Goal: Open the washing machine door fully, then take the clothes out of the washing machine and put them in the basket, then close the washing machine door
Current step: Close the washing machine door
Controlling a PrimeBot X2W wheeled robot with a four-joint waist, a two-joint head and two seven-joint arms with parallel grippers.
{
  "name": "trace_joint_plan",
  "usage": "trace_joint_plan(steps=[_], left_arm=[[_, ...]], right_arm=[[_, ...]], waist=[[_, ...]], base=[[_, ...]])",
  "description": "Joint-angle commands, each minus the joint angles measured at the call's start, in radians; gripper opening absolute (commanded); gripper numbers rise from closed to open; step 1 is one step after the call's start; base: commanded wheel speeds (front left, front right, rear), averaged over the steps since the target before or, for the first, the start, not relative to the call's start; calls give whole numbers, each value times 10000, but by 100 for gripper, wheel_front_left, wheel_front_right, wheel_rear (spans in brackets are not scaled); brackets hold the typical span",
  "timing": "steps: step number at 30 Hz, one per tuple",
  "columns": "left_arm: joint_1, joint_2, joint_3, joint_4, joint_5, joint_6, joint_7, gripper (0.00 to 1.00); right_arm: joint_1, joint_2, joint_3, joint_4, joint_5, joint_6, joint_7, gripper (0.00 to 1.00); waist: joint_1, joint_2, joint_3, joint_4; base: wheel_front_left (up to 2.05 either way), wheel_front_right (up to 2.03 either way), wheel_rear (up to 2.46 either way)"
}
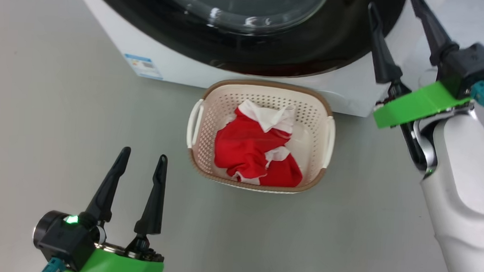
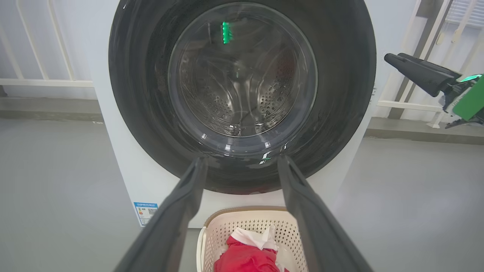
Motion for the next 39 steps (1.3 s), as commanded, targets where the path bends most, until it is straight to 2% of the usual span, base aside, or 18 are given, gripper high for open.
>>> trace_joint_plan(steps=[1,10,22,32,39], left_arm=[[-186,102,368,-175,-144,45,-90,100],[-85,132,566,-48,181,-17,-90,100],[431,435,875,60,554,-84,-90,100],[1003,466,1393,219,618,22,-90,100],[1470,428,1611,142,698,59,-90,100]], right_arm=[[339,68,196,-466,178,-36,-22,100],[1770,-133,-177,-1557,222,-36,-22,100],[3608,139,-1141,-2741,-95,-36,-22,100],[5074,386,-1964,-3173,-151,-36,-22,100],[6150,558,-2074,-3140,-187,-36,-22,100]], waist=[[0,0,-332,-516],[0,0,-1058,-1342],[0,0,-2010,-2337],[0,0,-2792,-2727],[0,0,-3336,-2822]], base=[[0,0,0],[0,0,0],[0,0,0],[0,0,0],[0,0,0]])
